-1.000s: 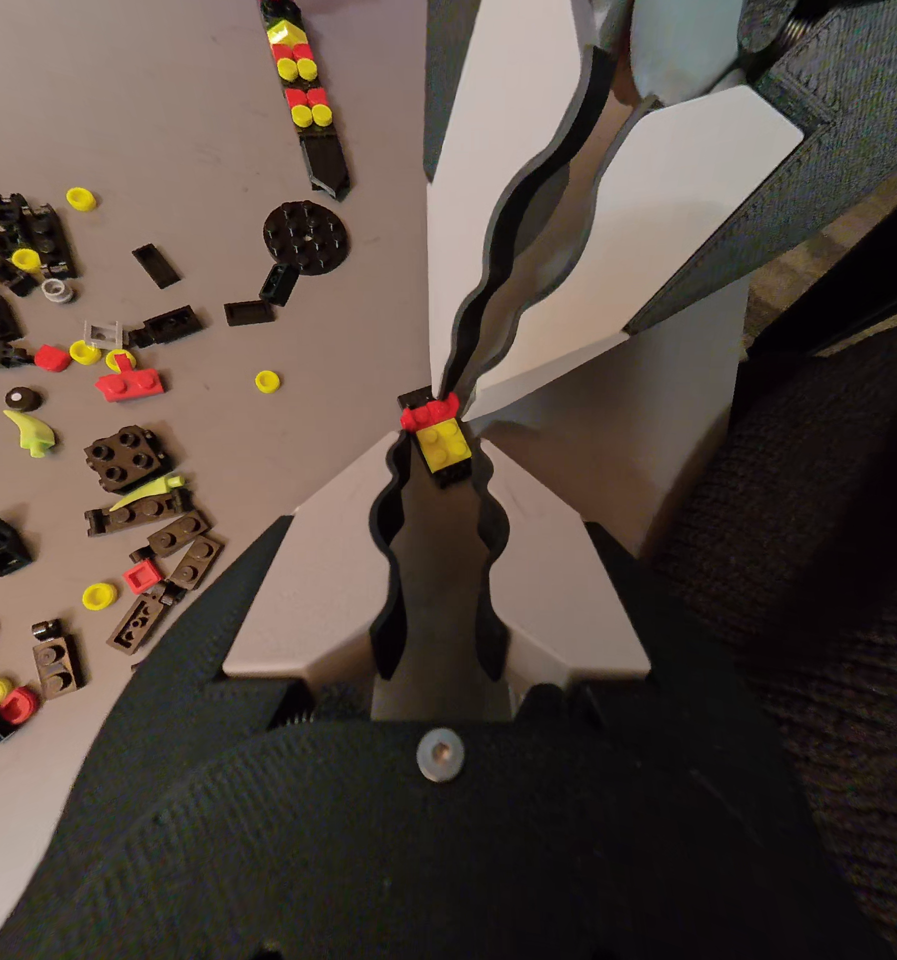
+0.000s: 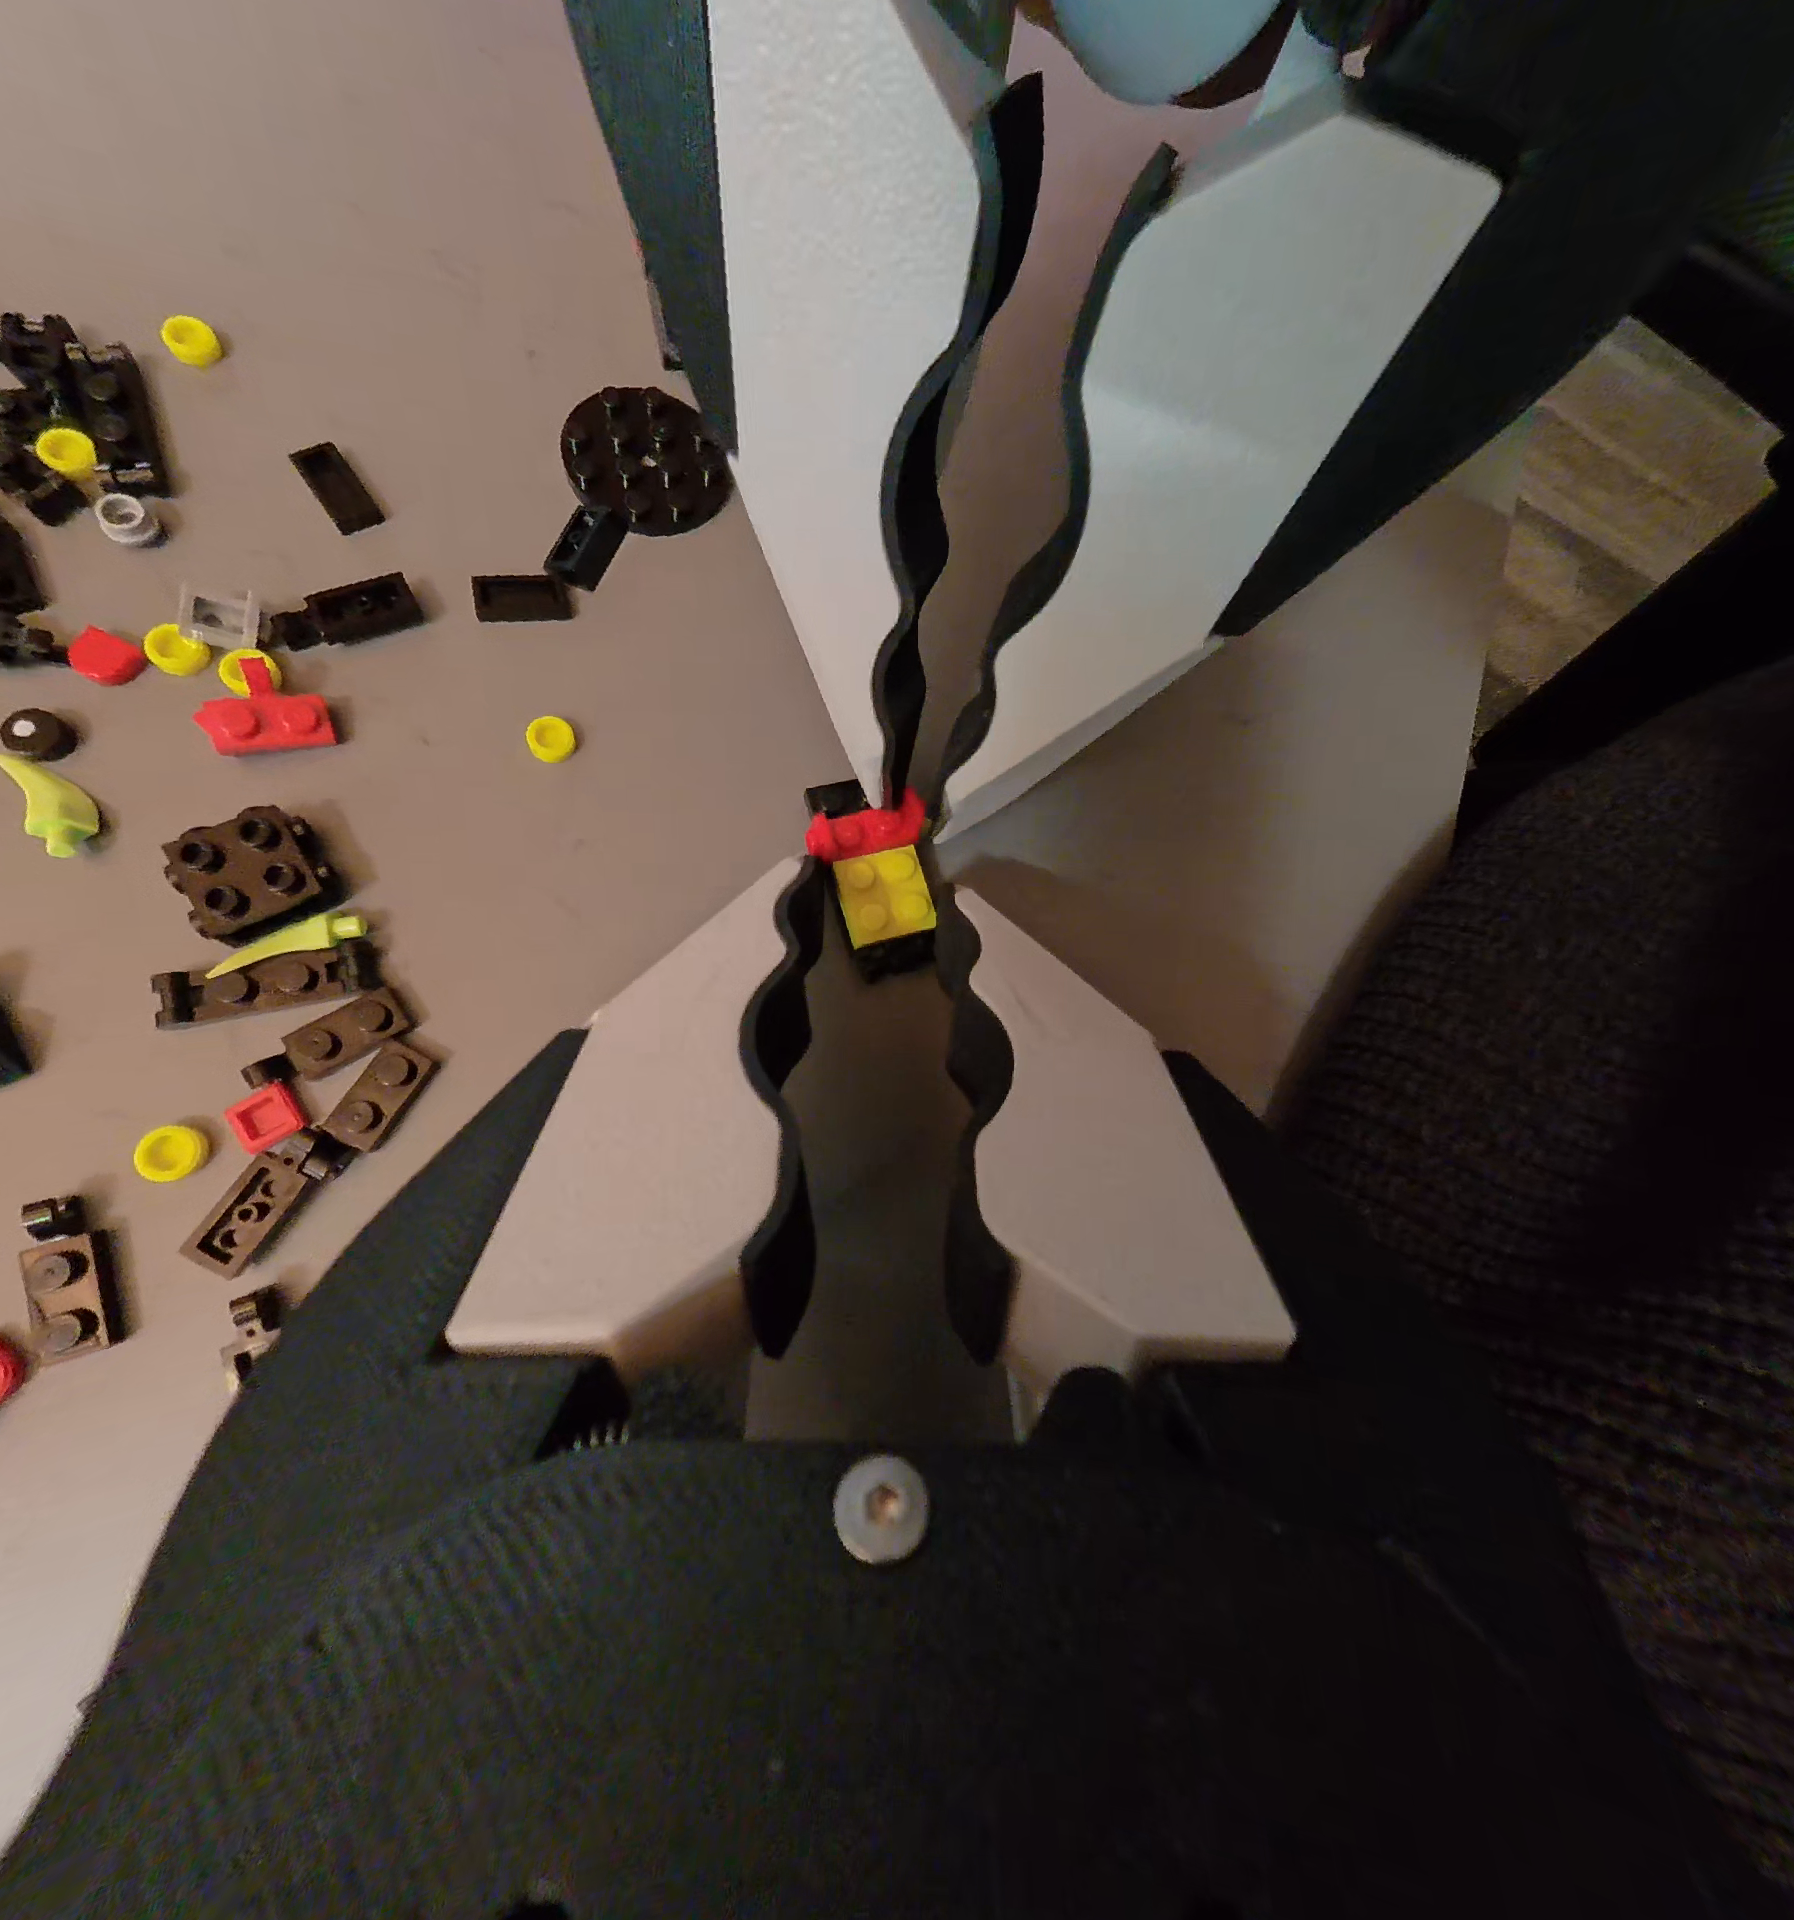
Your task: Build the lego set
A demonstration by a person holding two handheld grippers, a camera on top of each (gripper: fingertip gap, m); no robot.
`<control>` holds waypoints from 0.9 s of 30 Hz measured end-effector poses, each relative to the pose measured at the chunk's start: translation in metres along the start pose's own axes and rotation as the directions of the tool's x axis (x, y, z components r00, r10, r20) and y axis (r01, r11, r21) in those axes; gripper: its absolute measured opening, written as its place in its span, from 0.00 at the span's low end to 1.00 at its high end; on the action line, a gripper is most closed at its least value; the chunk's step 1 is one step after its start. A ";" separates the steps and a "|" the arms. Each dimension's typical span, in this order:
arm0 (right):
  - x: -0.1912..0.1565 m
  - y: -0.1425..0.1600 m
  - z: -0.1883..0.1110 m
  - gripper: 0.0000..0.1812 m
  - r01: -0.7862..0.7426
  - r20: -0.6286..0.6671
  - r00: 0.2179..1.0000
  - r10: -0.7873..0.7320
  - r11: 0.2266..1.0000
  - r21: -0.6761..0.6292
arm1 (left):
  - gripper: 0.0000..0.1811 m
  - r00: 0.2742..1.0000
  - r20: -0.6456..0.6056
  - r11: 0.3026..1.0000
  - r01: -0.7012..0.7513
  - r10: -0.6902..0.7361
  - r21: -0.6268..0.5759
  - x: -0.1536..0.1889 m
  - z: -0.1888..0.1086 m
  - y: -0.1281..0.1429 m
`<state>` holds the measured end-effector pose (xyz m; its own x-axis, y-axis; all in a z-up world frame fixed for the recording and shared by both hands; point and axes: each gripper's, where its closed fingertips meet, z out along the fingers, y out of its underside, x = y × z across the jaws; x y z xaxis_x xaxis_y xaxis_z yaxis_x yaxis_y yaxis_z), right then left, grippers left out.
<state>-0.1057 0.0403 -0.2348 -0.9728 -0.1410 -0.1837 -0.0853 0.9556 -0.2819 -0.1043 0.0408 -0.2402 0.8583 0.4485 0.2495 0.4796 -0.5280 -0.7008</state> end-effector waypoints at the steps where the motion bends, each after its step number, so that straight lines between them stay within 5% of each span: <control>1: 0.000 0.000 0.000 0.02 -0.007 0.000 1.000 0.007 1.000 0.002 | 0.10 1.000 0.003 1.000 -0.003 0.003 0.000 0.000 0.000 0.000; 14: 0.004 -0.007 -0.014 0.04 -0.034 -0.104 0.992 0.065 0.960 0.279 | 0.09 1.000 0.001 1.000 0.023 -0.023 -0.003 -0.004 0.000 -0.001; 27: 0.002 0.014 -0.011 0.04 0.079 -0.248 0.969 -0.013 0.963 0.257 | 0.09 1.000 0.013 1.000 0.023 -0.023 -0.001 -0.006 -0.001 -0.001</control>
<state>-0.1109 0.0564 -0.2283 -0.9946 -0.0849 0.0595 -0.1036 0.8428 -0.5282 -0.1103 0.0378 -0.2402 0.8444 0.4699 0.2572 0.4998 -0.5184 -0.6938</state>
